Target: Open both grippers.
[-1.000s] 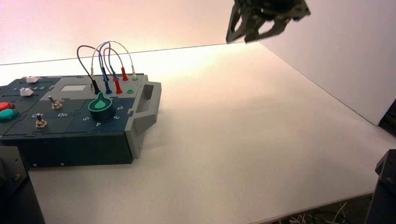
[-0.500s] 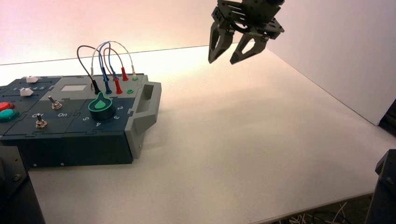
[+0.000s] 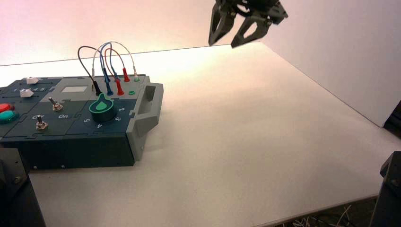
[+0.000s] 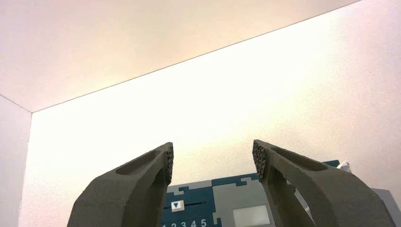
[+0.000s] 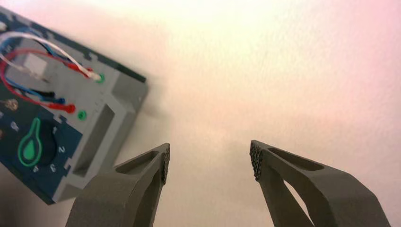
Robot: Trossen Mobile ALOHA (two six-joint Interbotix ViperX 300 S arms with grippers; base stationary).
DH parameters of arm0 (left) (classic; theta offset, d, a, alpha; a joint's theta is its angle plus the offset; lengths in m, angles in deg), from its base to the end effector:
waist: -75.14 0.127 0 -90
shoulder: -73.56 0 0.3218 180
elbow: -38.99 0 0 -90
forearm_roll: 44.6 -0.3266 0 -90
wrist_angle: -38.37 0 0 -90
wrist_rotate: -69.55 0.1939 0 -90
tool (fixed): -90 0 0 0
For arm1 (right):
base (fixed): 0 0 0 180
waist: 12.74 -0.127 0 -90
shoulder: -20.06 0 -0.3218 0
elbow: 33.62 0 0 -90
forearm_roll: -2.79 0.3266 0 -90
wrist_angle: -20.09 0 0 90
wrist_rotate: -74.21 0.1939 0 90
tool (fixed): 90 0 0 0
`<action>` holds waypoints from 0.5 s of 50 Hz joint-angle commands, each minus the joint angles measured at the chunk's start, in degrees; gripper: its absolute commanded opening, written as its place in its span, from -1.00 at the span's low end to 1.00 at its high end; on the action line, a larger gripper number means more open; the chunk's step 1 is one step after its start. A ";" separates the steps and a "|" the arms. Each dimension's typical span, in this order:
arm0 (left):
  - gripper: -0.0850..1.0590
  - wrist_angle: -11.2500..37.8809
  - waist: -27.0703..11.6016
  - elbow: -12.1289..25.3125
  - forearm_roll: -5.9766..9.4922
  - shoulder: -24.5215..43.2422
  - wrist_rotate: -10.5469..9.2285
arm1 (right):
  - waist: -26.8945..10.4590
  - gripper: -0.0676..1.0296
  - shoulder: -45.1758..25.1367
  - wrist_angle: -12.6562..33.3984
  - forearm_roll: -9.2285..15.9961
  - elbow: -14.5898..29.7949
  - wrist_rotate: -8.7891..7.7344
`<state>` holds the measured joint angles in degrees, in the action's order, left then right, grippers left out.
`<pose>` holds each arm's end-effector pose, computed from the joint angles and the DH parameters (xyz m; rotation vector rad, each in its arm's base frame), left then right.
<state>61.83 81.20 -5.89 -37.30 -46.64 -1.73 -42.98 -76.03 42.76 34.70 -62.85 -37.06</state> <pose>0.3060 0.0226 0.2032 0.1502 0.6633 -0.0163 0.3343 0.2406 0.1030 -0.0245 1.0116 0.6001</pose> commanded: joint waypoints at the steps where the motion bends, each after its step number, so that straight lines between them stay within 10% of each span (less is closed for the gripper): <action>1: 0.66 0.00 -0.09 0.70 0.09 -0.26 -0.18 | -0.18 0.72 2.99 -0.79 -0.09 1.05 -0.09; 25: 0.66 1.05 -0.26 0.62 0.18 -0.62 -1.49 | -0.09 0.72 5.27 -1.41 0.09 0.70 0.18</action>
<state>63.15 81.20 -5.89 -37.21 -47.00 -3.14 -42.98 -72.34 41.36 34.61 -62.85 -37.06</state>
